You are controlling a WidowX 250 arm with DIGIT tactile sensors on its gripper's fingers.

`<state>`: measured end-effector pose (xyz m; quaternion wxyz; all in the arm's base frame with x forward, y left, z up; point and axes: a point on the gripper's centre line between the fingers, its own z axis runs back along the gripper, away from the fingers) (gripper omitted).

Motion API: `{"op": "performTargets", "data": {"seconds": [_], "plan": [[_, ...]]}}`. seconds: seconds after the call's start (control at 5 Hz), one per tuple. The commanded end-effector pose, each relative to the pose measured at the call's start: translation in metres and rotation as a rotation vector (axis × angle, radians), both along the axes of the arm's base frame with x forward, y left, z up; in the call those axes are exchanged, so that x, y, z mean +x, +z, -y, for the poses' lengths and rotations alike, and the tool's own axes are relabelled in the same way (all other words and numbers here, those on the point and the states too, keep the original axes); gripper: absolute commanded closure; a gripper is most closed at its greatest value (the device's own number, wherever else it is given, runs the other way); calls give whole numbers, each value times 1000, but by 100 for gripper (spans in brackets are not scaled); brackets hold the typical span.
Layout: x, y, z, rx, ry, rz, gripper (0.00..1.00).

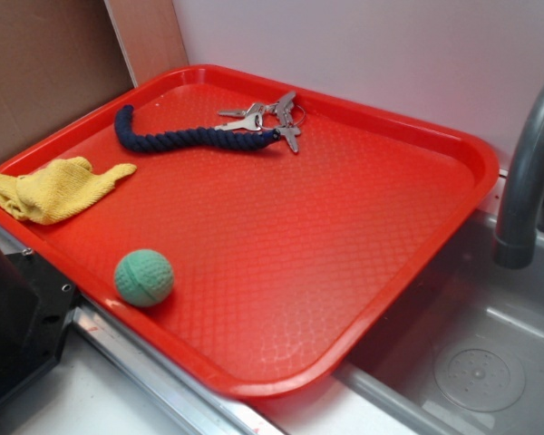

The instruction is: Grab the yellow cloth.

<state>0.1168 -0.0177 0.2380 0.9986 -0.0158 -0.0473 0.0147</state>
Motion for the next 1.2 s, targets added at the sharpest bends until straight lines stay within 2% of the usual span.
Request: {"op": "performTargets", "data": {"seconds": [0.0,0.2,0.4,0.8,1.0], "plan": [[0,0,0,0,0,0,0],[7,-33,-18,41,55,-101,0],[10,-23,-6,19,12,-102,0],[10,-23,-6,19,12,-102,0],[16,-72,-46,36,105,-51,0]]}}
